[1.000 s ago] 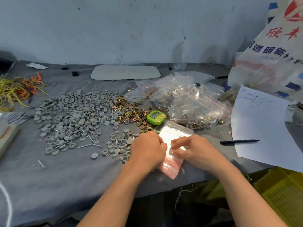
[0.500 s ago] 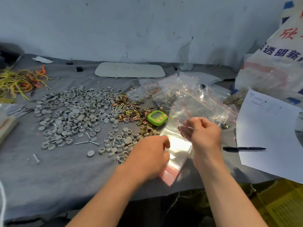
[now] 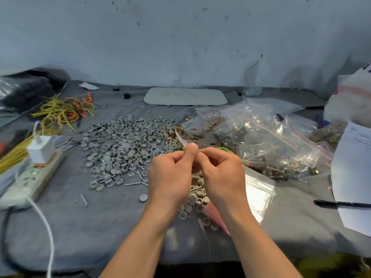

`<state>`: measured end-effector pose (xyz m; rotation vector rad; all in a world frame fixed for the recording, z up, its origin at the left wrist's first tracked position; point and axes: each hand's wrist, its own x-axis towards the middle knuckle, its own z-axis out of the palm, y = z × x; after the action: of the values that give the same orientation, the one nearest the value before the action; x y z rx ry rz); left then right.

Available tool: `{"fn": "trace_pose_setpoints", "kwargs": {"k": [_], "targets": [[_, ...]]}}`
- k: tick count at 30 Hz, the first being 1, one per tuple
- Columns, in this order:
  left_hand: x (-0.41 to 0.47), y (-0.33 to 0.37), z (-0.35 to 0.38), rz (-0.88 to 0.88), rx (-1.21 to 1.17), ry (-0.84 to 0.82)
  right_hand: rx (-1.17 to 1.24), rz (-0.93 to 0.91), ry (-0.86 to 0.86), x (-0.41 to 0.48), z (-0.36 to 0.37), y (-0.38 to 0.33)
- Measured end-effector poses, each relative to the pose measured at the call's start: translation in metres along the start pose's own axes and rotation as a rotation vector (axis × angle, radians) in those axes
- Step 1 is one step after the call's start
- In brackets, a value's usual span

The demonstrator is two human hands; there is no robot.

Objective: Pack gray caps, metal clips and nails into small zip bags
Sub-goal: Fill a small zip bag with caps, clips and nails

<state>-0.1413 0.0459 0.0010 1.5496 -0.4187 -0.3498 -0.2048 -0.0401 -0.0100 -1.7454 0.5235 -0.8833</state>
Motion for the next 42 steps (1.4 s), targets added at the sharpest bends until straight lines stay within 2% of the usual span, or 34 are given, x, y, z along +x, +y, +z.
{"fn": "trace_pose_setpoints", "kwargs": {"k": [3,5,10,13,15,18,20,23,25,28,32,36,39,42], "targets": [[0.005,0.001,-0.025,-0.017,-0.006,0.083,0.058,0.049,-0.092,0.0,0.016,-0.006],[0.008,0.001,-0.042,-0.057,0.008,0.066,0.068,0.063,-0.13,0.0,0.026,-0.008],[0.015,-0.006,-0.077,-0.087,0.139,0.023,-0.155,-0.024,-0.068,0.0,0.043,-0.007],[0.019,-0.01,-0.092,-0.081,0.192,0.013,-0.126,-0.012,-0.141,0.003,0.053,-0.012],[0.021,-0.012,-0.099,-0.059,0.204,0.05,-0.121,-0.004,-0.183,0.005,0.061,-0.015],[0.023,-0.016,-0.105,-0.065,0.23,0.123,-0.188,0.03,-0.147,0.01,0.069,-0.014],[0.023,-0.018,-0.106,-0.073,0.245,0.172,-0.147,0.066,-0.224,0.013,0.073,-0.011],[0.022,-0.016,-0.104,-0.08,0.41,0.243,-0.047,0.083,-0.375,0.013,0.081,-0.012],[0.021,-0.015,-0.102,-0.084,0.469,0.255,-0.036,0.083,-0.416,0.01,0.086,-0.011],[0.018,-0.016,-0.103,-0.086,0.379,0.172,0.029,0.133,-0.433,0.011,0.086,-0.011],[0.016,-0.015,-0.109,-0.122,0.078,-0.016,0.196,0.197,-0.481,0.012,0.08,-0.016],[0.013,-0.007,-0.113,-0.248,-0.25,-0.167,0.306,0.285,-0.515,0.01,0.081,-0.021],[0.012,-0.003,-0.109,-0.344,-0.372,-0.12,0.03,0.128,-0.458,0.011,0.078,-0.023],[0.012,-0.005,-0.105,-0.28,-0.141,-0.06,-0.224,-0.023,-0.404,0.009,0.073,-0.023]]}}
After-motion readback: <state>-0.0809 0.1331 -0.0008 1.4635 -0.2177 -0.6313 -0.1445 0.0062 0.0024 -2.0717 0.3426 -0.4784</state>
